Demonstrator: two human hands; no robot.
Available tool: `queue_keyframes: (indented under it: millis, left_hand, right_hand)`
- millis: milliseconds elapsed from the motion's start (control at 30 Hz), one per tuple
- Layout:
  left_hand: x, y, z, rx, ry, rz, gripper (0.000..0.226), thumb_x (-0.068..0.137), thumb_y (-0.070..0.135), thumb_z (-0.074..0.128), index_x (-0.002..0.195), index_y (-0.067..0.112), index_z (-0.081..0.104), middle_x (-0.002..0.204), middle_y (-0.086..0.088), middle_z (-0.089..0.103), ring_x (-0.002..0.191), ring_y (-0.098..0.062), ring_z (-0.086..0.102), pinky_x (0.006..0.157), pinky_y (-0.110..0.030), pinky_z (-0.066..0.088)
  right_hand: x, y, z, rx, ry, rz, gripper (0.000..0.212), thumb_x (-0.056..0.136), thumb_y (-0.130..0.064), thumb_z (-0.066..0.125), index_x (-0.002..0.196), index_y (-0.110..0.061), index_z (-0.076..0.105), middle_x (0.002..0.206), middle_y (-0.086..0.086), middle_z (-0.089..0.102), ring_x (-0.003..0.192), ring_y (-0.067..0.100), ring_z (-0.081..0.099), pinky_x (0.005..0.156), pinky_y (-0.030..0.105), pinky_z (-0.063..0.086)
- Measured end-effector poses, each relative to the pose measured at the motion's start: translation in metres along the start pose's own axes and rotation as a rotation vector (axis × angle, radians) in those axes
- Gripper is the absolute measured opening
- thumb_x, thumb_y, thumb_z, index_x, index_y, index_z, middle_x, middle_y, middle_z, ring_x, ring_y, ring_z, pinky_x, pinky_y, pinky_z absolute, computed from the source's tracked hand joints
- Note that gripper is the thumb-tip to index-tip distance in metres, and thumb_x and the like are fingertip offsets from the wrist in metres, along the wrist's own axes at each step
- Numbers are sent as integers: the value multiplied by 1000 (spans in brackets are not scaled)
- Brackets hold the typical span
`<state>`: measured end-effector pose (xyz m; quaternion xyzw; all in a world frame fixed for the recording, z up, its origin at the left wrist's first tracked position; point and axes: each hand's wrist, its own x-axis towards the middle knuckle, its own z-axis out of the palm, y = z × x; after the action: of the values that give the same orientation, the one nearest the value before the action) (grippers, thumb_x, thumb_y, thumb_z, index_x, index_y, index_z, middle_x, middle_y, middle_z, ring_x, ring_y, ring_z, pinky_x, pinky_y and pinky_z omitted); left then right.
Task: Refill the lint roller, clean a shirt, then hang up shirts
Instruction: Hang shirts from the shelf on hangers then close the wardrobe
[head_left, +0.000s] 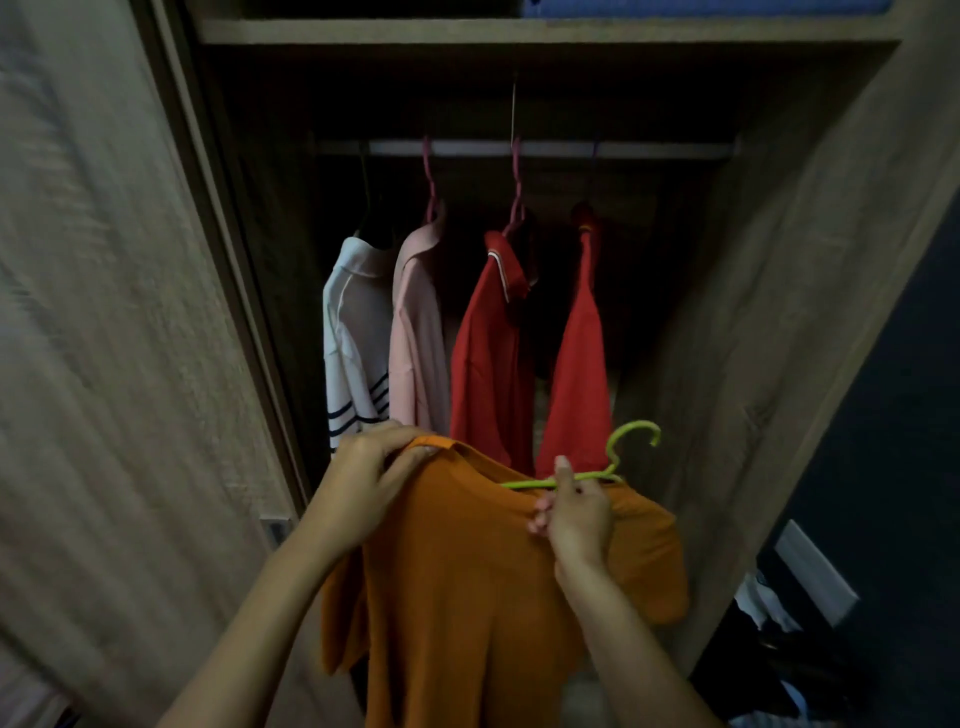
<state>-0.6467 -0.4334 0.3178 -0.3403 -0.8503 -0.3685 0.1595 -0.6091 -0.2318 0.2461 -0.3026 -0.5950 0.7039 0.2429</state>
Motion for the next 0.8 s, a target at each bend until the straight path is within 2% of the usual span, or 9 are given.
queue_keyframes:
  millis: [67,133,200,300,433,533,600,733,800]
  left_hand:
    - [4,5,9,47,-26,28,22,95,32,51,101,28,71,91,10,66,87,-1,59,78,-9,40]
    - [7,7,18,131,-78,36,33,92,45,45,104,29,71,92,8,67,86,-5,60,78,-18,46]
    - [5,10,26,201,-110,18,44,89,56,34,106,35,69,92,9,67,86,-7,61,75,-29,51]
    - [1,14,33,315,-121,16,52,86,61,27,99,35,69,85,7,64,86,-14,60,70,-36,51]
    - [-2,10,30,300,-152,28,56,83,70,29,87,30,68,79,7,59,79,-10,56,68,-33,50]
    - [-2,2,34,281,-240,68,58,78,74,32,79,26,65,73,11,52,72,-6,53,63,-29,46]
    - [-4,3,46,309,-202,99,56,78,70,35,72,22,62,70,10,49,71,-11,54,60,-27,40]
    - [-6,18,74,293,-165,123,52,81,59,33,82,19,66,78,1,59,81,-21,57,68,-32,43]
    - [-2,23,74,297,-182,129,54,81,65,34,89,23,68,81,3,62,81,-17,57,70,-32,45]
  right_hand:
    - [-15,-3,5,-116,-113,-76,39,96,-36,53,82,0,60,50,3,58,31,11,46,38,26,41]
    - [-27,-13,9,-113,-218,-102,36,96,-34,55,83,-1,62,48,2,60,32,12,45,38,27,40]
    - [-30,-25,12,-90,-276,-95,34,97,-31,54,83,-2,62,47,2,61,31,11,44,37,25,40]
    - [-28,-36,7,-71,-316,-43,30,99,-29,51,84,-4,60,48,1,62,31,9,44,35,22,40]
    - [-16,-49,-16,-8,-183,-25,30,100,-29,47,89,-6,61,53,3,57,33,7,46,34,20,41]
    - [-17,-49,-24,-62,-206,-31,31,100,-30,47,93,-3,61,54,4,56,36,9,50,37,21,44]
    - [-23,-41,-21,-92,-223,-44,32,100,-31,47,92,-3,60,51,2,56,37,10,50,39,23,46]
    - [-30,-31,-16,-163,-312,-37,32,99,-30,48,86,-3,59,44,-1,56,32,10,49,36,21,44]
    - [-21,-41,-24,-168,-301,-9,32,100,-29,48,82,-5,59,44,0,57,31,9,48,35,20,44]
